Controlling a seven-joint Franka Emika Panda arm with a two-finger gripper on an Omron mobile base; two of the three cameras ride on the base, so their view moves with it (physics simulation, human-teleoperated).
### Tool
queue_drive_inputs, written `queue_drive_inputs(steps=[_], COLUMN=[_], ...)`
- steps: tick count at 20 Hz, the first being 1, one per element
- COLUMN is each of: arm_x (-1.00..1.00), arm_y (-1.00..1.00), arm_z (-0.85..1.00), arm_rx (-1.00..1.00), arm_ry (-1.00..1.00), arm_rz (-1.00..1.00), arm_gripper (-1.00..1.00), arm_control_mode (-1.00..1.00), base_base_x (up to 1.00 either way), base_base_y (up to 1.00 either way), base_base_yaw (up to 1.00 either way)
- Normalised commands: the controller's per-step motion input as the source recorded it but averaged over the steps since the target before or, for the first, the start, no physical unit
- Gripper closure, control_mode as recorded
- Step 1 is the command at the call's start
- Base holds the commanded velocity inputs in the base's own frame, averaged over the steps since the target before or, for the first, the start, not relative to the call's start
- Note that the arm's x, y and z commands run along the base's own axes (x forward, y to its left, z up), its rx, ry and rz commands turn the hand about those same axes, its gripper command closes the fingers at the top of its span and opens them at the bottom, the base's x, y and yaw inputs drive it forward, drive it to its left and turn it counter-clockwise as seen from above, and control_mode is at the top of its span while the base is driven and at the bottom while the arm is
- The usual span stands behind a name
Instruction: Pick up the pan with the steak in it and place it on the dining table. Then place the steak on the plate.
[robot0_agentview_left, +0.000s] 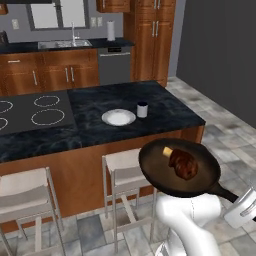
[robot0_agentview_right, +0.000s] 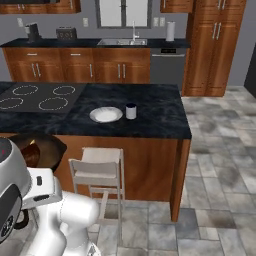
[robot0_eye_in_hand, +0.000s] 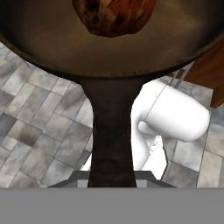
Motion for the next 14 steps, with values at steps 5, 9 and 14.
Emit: queue_drive_inputs(steps=[5, 9, 14], arm_x=[0.0, 0.0, 0.0], arm_y=[0.0, 0.0, 0.0], arm_z=[0.0, 0.0, 0.0], arm_rx=[0.0, 0.0, 0.0], arm_ry=[0.0, 0.0, 0.0], arm_rz=[0.0, 0.0, 0.0], arm_gripper=[1.0, 1.0, 1.0], arm_control_mode=[1.0, 1.0, 1.0], base_base_x=[0.44, 0.57, 0.55], base_base_y=[0.18, 0.26, 0.31], base_base_yaw=[-0.04, -0.07, -0.08])
